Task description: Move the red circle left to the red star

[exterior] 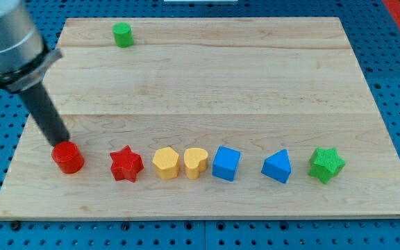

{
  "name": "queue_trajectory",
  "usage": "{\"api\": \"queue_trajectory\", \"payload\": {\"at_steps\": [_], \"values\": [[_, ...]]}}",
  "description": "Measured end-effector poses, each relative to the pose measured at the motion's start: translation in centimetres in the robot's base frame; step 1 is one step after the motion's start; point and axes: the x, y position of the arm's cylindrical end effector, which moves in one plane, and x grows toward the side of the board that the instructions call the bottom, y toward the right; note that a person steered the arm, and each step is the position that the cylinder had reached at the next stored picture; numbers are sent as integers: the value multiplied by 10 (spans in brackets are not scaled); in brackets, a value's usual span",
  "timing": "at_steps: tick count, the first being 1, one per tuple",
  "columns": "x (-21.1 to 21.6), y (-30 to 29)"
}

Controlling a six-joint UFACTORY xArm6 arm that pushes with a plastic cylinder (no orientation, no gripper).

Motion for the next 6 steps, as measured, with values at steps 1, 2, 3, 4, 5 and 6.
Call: {"api": "queue_trajectory", "payload": {"at_steps": [1,2,3,4,5,6], "values": [[18,-19],[26,-4],[26,8],[26,20],[27,35],[28,32]]}}
